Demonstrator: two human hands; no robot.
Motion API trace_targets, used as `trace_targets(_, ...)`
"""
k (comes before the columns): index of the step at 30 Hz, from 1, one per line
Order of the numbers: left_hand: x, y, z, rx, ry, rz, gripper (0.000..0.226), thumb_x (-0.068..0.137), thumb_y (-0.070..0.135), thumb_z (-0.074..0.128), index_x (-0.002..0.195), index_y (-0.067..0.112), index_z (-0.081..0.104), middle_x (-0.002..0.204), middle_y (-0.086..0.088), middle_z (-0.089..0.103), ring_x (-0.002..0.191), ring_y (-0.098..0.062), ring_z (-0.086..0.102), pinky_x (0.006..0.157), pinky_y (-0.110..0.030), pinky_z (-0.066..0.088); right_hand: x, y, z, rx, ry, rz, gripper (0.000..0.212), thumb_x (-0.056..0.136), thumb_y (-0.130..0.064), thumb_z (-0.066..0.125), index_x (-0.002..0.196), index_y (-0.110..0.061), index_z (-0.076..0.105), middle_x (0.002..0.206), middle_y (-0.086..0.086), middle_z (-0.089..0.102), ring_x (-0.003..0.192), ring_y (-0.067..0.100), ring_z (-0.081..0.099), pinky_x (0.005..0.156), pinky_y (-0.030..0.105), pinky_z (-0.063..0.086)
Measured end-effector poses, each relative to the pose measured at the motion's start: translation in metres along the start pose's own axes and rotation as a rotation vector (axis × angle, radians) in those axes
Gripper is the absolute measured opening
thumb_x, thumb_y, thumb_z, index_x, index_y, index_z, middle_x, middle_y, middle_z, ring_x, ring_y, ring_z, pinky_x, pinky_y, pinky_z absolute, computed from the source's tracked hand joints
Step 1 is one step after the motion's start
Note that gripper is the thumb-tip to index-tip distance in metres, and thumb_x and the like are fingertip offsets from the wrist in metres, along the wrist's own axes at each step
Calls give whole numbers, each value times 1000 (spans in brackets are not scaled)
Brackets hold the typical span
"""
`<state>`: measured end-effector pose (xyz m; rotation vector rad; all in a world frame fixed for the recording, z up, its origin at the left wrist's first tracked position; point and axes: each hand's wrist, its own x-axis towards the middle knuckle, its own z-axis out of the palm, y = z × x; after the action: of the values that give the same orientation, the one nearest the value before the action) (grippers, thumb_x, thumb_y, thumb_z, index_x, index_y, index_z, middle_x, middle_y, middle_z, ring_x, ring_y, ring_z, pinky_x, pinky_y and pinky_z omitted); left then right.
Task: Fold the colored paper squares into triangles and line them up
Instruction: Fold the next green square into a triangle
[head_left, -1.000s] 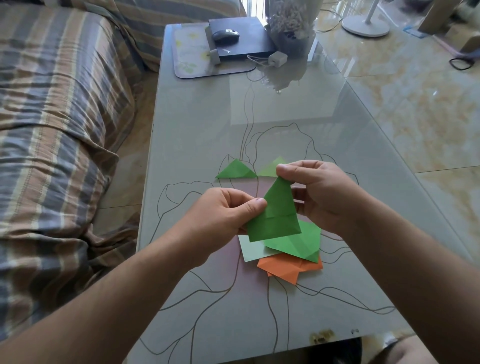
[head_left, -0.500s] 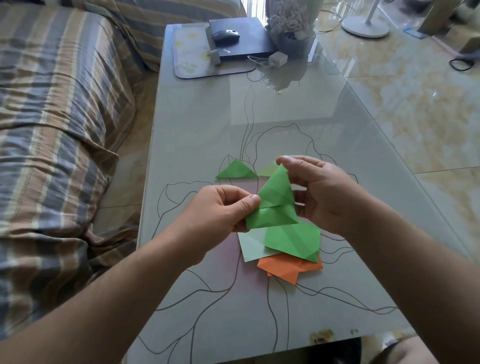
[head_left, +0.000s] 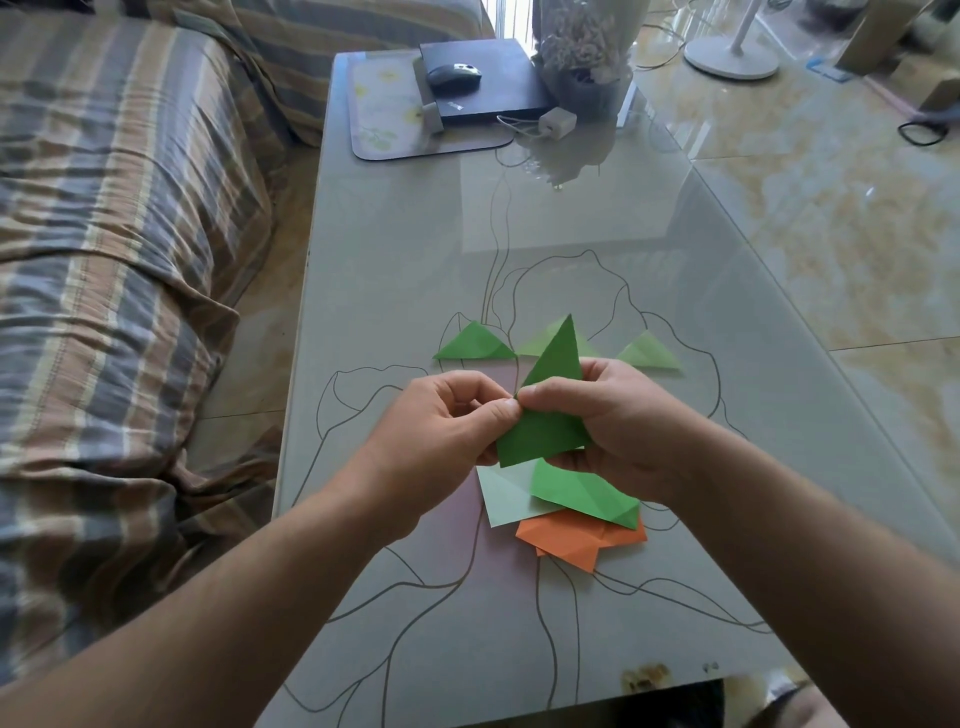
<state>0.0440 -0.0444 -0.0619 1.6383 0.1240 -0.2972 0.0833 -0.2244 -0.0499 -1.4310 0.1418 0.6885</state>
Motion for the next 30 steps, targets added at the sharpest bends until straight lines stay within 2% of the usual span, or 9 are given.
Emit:
trace_targets(3, 0, -1, 1, -8, 1, 26, 22, 84, 31, 68, 84, 10, 74, 85, -21, 73, 85, -40, 71, 88, -54, 61, -1, -1, 1, 34, 9, -11, 9, 89, -10, 74, 85, -14, 67, 80, 7, 67, 77, 21, 67, 70, 37, 55)
trace_targets(5, -1, 0, 2, -20, 0, 40, 21, 83, 29, 67, 81, 9, 72, 76, -12, 70, 76, -24, 69, 80, -44, 61, -1, -3, 2, 58, 6, -33, 6, 89, -5, 73, 87, -7, 68, 82, 12, 67, 80, 27, 68, 85, 50, 59)
trace_targets(7, -1, 1, 3, -24, -11, 57, 20, 84, 29, 67, 80, 10, 72, 78, -16, 70, 78, -23, 69, 81, -47, 61, -1, -5, 1, 67, 6, -42, 6, 89, -3, 72, 86, -6, 68, 81, 12, 67, 80, 28, 67, 96, 57, 54)
trace_targets(10, -1, 2, 3, -20, -20, 77, 20, 85, 30, 68, 81, 11, 73, 85, -24, 69, 81, -26, 68, 84, -53, 59, 1, -4, 0, 102, -11, -30, 12, 87, -3, 72, 81, -12, 68, 79, 9, 65, 79, 27, 66, 93, 56, 55)
trace_targets(14, -2, 1, 5, -27, -23, 64, 22, 84, 28, 67, 80, 8, 71, 77, -12, 67, 77, -22, 65, 76, -42, 57, 2, -1, 1, 175, -51, -16, 13, 74, -7, 73, 77, -16, 65, 76, 7, 61, 70, 24, 62, 75, 41, 56)
trace_targets(17, -2, 1, 5, -44, -16, 58, 22, 83, 27, 67, 78, 6, 69, 74, -9, 64, 74, -20, 62, 72, -38, 54, 2, -1, 1, 162, -72, -2, 11, 70, -12, 75, 77, -16, 67, 77, 8, 63, 72, 25, 65, 79, 44, 55)
trace_targets(22, -3, 2, 4, -34, -9, 61, 22, 83, 26, 66, 76, 5, 68, 73, -9, 60, 73, -20, 57, 69, -36, 48, 3, -1, -1, 170, -13, -41, 15, 89, -4, 70, 78, -14, 66, 76, 6, 62, 69, 22, 64, 82, 46, 54)
trace_targets(25, -3, 4, 4, -32, 2, 68, 19, 82, 25, 66, 72, 10, 68, 69, -4, 59, 68, -16, 55, 64, -30, 47, 3, -3, -3, 163, -13, -42, 12, 90, -6, 71, 81, -14, 68, 77, 7, 66, 71, 23, 67, 89, 52, 55)
trace_targets(30, -3, 6, 3, -38, 15, 77, 21, 80, 25, 66, 73, 6, 66, 67, -3, 58, 65, -14, 52, 59, -23, 43, 3, -9, -9, 143, 21, -48, 12, 91, -6, 71, 82, -14, 68, 77, 6, 66, 72, 25, 68, 92, 52, 53)
